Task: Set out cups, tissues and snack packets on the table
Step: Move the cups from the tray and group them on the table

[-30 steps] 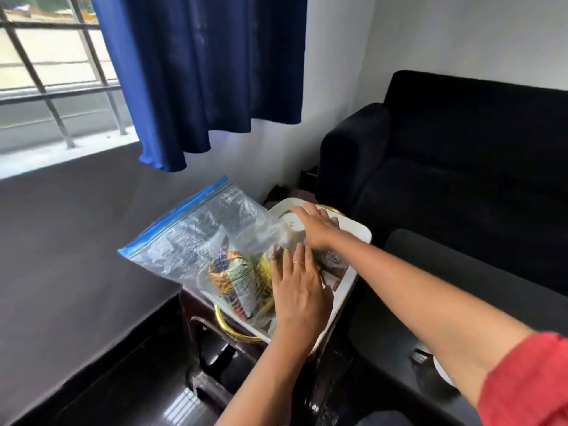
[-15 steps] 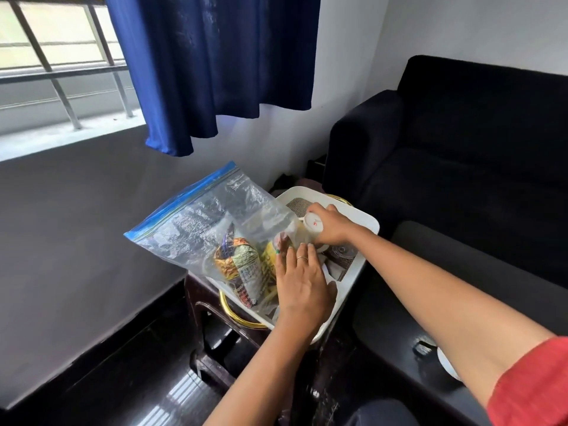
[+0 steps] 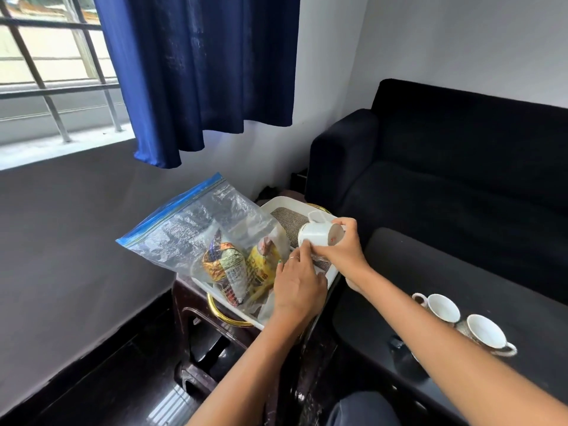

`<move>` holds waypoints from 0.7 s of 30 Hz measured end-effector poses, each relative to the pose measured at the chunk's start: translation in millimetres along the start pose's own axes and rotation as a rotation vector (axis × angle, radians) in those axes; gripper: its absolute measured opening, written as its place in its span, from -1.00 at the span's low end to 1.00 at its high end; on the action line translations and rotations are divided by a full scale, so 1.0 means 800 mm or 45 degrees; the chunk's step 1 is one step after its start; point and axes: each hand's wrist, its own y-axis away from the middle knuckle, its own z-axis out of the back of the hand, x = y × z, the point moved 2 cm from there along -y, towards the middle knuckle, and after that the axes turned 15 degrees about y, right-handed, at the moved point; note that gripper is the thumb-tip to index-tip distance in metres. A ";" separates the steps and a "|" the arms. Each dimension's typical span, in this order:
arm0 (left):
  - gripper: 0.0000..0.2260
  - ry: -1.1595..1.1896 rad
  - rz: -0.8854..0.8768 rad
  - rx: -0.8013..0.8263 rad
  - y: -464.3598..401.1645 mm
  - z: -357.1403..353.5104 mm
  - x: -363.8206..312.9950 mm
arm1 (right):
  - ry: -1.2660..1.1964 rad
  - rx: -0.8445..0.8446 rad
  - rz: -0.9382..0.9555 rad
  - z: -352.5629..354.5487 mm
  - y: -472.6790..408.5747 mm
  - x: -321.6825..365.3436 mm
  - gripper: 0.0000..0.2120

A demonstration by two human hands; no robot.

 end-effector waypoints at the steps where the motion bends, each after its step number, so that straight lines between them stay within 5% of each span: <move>1: -0.52 0.076 -0.061 -0.053 0.001 0.002 -0.004 | -0.111 -0.035 -0.039 0.002 0.004 0.004 -0.37; 5: -0.56 0.586 -0.100 -0.215 0.002 0.005 -0.018 | -0.522 -0.016 -0.220 0.009 0.020 0.015 -0.38; 13: -0.59 1.457 0.393 -0.403 -0.003 0.003 -0.021 | -0.906 0.115 -0.391 -0.006 0.043 0.015 -0.56; 21: -0.31 1.581 0.601 -0.406 -0.008 0.008 -0.011 | -0.813 0.251 -0.360 -0.008 0.058 0.007 -0.60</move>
